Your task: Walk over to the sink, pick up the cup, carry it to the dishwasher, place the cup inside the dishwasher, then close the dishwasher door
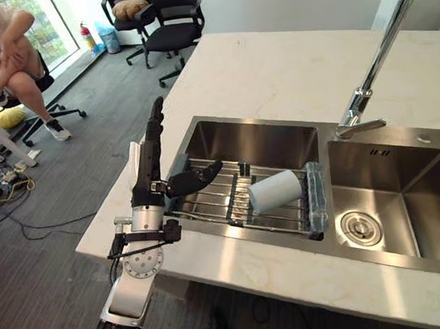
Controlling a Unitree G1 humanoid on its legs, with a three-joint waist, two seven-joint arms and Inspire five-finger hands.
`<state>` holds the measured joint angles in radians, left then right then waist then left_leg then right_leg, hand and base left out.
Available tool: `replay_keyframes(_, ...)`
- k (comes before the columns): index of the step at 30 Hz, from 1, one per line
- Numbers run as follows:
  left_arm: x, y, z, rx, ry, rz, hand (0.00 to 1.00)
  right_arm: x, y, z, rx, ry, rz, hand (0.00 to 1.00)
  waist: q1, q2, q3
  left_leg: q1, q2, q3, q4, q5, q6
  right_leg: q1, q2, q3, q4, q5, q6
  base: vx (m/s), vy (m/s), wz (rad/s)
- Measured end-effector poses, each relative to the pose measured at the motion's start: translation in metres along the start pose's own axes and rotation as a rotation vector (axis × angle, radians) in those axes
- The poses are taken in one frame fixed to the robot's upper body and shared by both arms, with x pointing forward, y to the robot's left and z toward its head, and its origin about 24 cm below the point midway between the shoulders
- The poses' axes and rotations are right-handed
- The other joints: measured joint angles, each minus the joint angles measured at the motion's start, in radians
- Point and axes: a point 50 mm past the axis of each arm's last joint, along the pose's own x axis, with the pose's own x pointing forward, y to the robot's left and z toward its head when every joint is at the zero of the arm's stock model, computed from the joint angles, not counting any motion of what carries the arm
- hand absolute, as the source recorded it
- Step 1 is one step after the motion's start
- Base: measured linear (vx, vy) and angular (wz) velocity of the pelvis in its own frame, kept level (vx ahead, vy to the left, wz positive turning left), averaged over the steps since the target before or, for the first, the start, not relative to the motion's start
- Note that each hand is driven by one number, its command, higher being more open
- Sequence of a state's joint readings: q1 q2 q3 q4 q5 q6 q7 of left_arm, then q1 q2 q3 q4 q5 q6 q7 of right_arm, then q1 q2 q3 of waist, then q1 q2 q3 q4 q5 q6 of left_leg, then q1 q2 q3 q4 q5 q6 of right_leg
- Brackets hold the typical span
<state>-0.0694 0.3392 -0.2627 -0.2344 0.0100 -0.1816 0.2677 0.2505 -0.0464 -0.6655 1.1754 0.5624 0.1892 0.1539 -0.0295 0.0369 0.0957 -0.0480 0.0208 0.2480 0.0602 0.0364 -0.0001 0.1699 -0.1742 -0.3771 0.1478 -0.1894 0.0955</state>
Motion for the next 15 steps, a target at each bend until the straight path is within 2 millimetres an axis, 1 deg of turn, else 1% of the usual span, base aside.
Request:
replay_keyframes(1, 0.002, -0.003, 0.001, -0.015, -0.006, -0.020, 1.00, 0.000, 0.000, 0.000, -0.001, -0.003, 0.001, 1.00, -0.001, 0.000, 0.000, 0.016, -0.006, -0.001, -0.029, 0.015, 0.005, -0.001, -0.002, 0.001, 0.009, 0.000, 0.000, -0.07, 0.016, 0.01)
replay_keyframes(2, 0.005, -0.010, 0.005, -0.044, -0.020, -0.061, 1.00, 0.000, 0.000, 0.000, 0.003, -0.008, 0.002, 1.00, -0.001, -0.002, 0.001, 0.040, -0.014, -0.001, -0.074, 0.033, 0.003, -0.003, -0.006, 0.006, 0.020, 0.000, 0.000, -0.06, 0.019, -0.01)
replay_keyframes(3, 0.006, -0.013, 0.006, -0.058, -0.024, -0.080, 1.00, 0.000, 0.000, 0.000, 0.005, -0.011, 0.001, 1.00, -0.001, -0.002, 0.001, 0.050, -0.017, 0.001, -0.093, 0.042, 0.005, -0.006, -0.008, 0.012, 0.025, 0.000, 0.000, -0.07, 0.048, -0.10)
replay_keyframes(5, 0.008, -0.018, 0.008, -0.094, -0.029, -0.126, 1.00, -0.001, 0.000, 0.003, 0.013, -0.035, -0.002, 1.00, -0.008, -0.002, 0.001, 0.068, -0.028, 0.011, -0.152, 0.064, 0.017, -0.030, -0.017, 0.032, 0.046, 0.000, 0.000, -0.10, 0.087, -0.16)
replay_keyframes(7, 0.009, -0.018, 0.008, -0.107, -0.020, -0.136, 1.00, -0.001, -0.002, 0.003, 0.016, -0.038, -0.019, 1.00, -0.010, -0.001, 0.001, 0.068, -0.030, 0.024, -0.153, 0.063, 0.019, -0.039, -0.018, 0.047, 0.055, 0.005, -0.008, -0.08, 0.080, -0.21)
replay_keyframes(9, 0.009, -0.019, 0.007, -0.112, -0.012, -0.145, 1.00, -0.002, -0.005, 0.003, 0.016, -0.047, -0.035, 1.00, -0.010, -0.001, 0.001, 0.068, -0.027, 0.040, -0.153, 0.062, 0.020, -0.055, -0.017, 0.057, 0.063, 0.015, -0.023, -0.07, 0.075, -0.25)
replay_keyframes(10, 0.009, -0.019, 0.007, -0.120, -0.007, -0.147, 1.00, -0.003, -0.006, 0.004, 0.005, -0.050, -0.042, 1.00, -0.010, -0.002, 0.002, 0.067, -0.026, 0.051, -0.153, 0.061, 0.020, -0.064, -0.017, 0.064, 0.065, 0.023, -0.035, -0.06, 0.086, -0.29)
replay_keyframes(11, 0.009, -0.019, 0.007, -0.120, -0.007, -0.149, 1.00, -0.003, -0.006, 0.004, -0.003, -0.054, -0.044, 1.00, -0.011, -0.011, 0.006, 0.067, -0.026, 0.066, -0.153, 0.060, 0.021, -0.071, -0.025, 0.071, 0.064, 0.029, -0.042, -0.05, 0.096, -0.31)
replay_keyframes(12, 0.009, -0.018, 0.007, -0.118, -0.008, -0.150, 1.00, -0.003, -0.006, 0.002, -0.004, -0.053, -0.045, 1.00, -0.010, -0.016, 0.007, 0.067, -0.031, 0.075, -0.137, 0.058, 0.028, -0.074, -0.033, 0.075, 0.065, 0.029, -0.041, -0.04, 0.091, -0.37)
replay_keyframes(13, 0.009, -0.019, 0.007, -0.120, -0.004, -0.154, 1.00, -0.003, -0.008, 0.004, -0.005, -0.066, -0.050, 1.00, -0.011, -0.017, 0.006, 0.063, -0.029, 0.089, -0.125, 0.043, 0.042, -0.076, -0.032, 0.082, 0.070, 0.024, -0.035, -0.06, 0.071, -0.35)
replay_keyframes(14, 0.010, -0.018, 0.008, -0.115, -0.012, -0.163, 1.00, -0.004, -0.010, 0.003, -0.004, -0.068, -0.055, 1.00, -0.011, -0.021, 0.005, 0.078, -0.037, 0.097, -0.152, 0.046, 0.039, -0.079, -0.039, 0.079, 0.075, 0.024, -0.035, -0.06, 0.065, -0.29)
replay_keyframes(15, 0.011, -0.018, 0.009, -0.114, -0.019, -0.165, 1.00, -0.004, -0.011, 0.002, -0.003, -0.067, -0.057, 1.00, -0.013, -0.018, 0.004, 0.077, -0.039, 0.099, -0.151, 0.045, 0.039, -0.079, -0.042, 0.076, 0.075, 0.023, -0.037, -0.05, 0.064, -0.16)
